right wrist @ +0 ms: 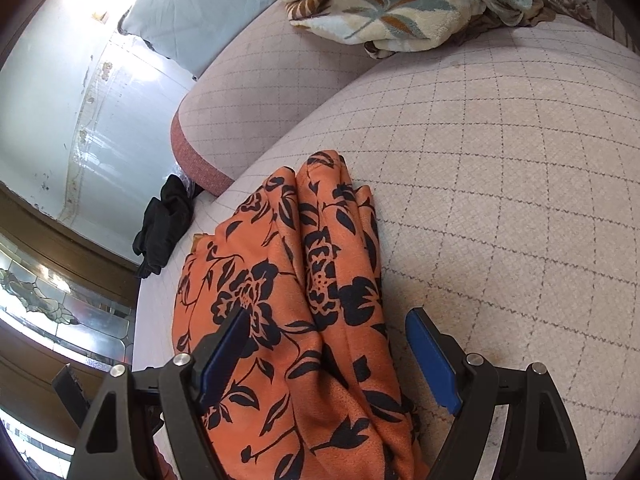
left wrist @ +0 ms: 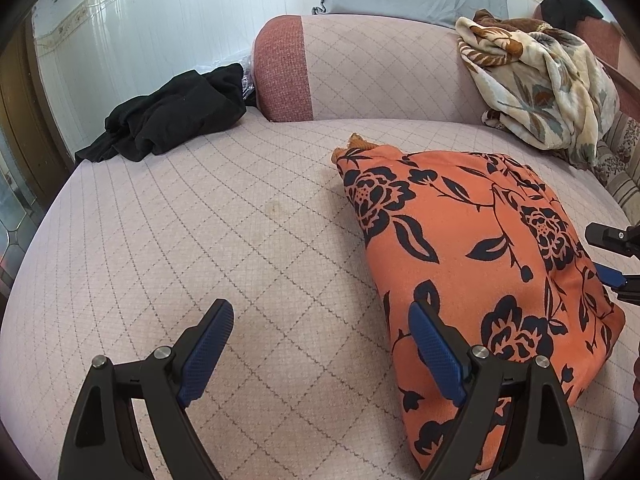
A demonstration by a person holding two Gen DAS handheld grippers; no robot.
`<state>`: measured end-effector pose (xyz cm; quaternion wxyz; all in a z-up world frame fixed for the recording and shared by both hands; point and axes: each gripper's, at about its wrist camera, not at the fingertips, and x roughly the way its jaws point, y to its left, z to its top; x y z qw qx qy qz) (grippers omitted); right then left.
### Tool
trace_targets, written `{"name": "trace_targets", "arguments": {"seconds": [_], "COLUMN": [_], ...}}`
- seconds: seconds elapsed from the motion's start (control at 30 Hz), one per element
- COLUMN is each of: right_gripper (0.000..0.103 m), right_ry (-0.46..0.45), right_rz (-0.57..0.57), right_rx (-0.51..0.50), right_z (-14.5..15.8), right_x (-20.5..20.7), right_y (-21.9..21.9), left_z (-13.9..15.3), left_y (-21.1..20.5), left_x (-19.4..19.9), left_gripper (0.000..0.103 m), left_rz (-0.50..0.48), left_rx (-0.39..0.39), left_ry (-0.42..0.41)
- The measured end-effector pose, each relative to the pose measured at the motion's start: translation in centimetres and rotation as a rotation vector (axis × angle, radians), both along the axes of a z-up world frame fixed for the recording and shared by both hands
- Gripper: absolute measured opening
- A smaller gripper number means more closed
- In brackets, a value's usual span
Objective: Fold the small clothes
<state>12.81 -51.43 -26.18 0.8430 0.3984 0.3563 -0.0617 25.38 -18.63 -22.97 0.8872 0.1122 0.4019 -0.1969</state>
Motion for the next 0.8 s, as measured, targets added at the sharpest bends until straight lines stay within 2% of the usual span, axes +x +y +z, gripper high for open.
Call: {"name": "trace_targets", "arguments": {"seconds": [0.67,0.8], "right_gripper": [0.083,0.083], "right_ry": [-0.002,-0.006], "right_rz": [0.002,0.01], "right_rx": [0.013,0.022], "right_z": [-0.2,-0.31], "right_x": [0.49,0.68], "right_y": [0.46,0.63], "left_z": [0.04,0.11], "left_y": [-0.24,-0.57], "left_x": [-0.05,0.07], "left_gripper": [0.089,0.089], "left_rz": [0.0,-0.017], "left_rx": [-0.009,-0.039], "left_ry": [0.006,0.032]}}
